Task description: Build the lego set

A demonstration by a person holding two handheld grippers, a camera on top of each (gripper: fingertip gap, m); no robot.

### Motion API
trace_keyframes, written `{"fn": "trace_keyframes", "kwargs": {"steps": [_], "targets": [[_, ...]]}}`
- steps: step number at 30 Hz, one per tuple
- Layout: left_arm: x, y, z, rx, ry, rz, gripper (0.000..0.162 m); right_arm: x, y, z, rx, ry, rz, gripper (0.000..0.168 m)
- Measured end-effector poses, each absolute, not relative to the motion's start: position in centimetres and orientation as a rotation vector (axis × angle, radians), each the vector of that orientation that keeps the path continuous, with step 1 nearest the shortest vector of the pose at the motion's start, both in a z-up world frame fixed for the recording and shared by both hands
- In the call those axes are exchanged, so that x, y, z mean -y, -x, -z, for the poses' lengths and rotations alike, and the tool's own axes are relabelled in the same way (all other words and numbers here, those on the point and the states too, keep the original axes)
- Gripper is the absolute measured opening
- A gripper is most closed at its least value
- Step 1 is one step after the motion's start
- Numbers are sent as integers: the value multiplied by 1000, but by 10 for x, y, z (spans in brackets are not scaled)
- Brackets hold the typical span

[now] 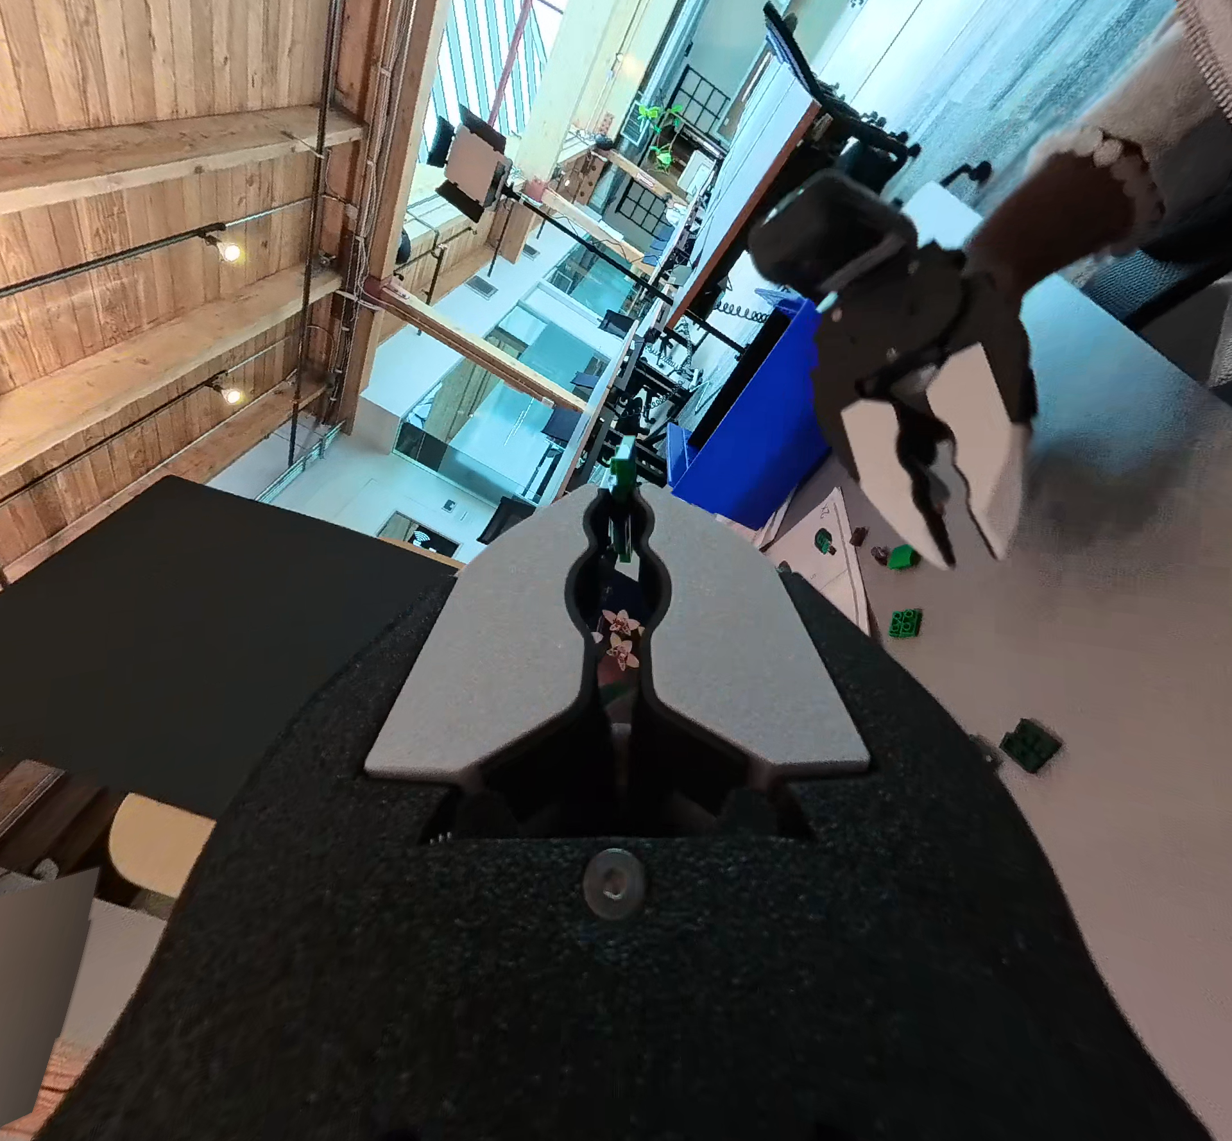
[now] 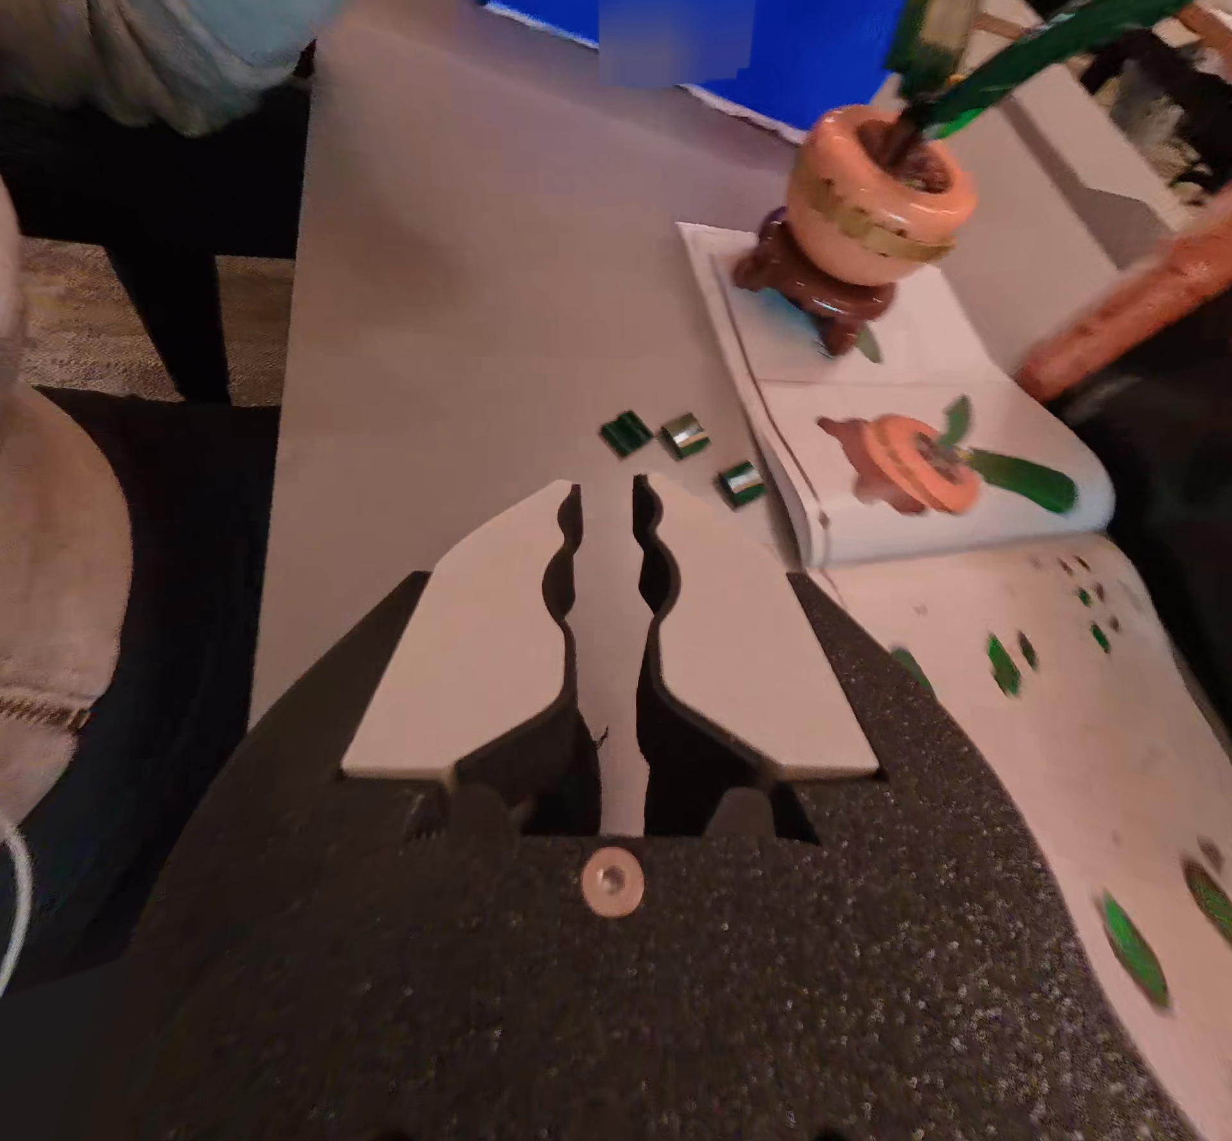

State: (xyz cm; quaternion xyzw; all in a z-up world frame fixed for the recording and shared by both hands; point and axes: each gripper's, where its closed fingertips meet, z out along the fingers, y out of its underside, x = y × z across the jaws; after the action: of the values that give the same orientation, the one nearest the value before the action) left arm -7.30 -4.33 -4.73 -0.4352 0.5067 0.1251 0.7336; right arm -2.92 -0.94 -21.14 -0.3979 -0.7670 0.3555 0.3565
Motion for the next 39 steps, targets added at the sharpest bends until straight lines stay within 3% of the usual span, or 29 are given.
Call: {"fn": "trace_keyframes", "kwargs": {"steps": [6,15,25,29,39], "targets": [[45,75,49,-1126,956,-296,5,22,74,238,2149,978,-854,11],[52,88,41,-1083,928,-287,4,25,60,254,2386,1023,-801,6],[51,75,39,-1109,919,-317,4,15,62,234,2269,1004,-783,15],[53,70,37,-1121,911,-330,4,2,75,240,2479,809,-662,24],[57,72,40,-1135,904,-316,4,-12,96,247,2779,587,-741,20]]}}
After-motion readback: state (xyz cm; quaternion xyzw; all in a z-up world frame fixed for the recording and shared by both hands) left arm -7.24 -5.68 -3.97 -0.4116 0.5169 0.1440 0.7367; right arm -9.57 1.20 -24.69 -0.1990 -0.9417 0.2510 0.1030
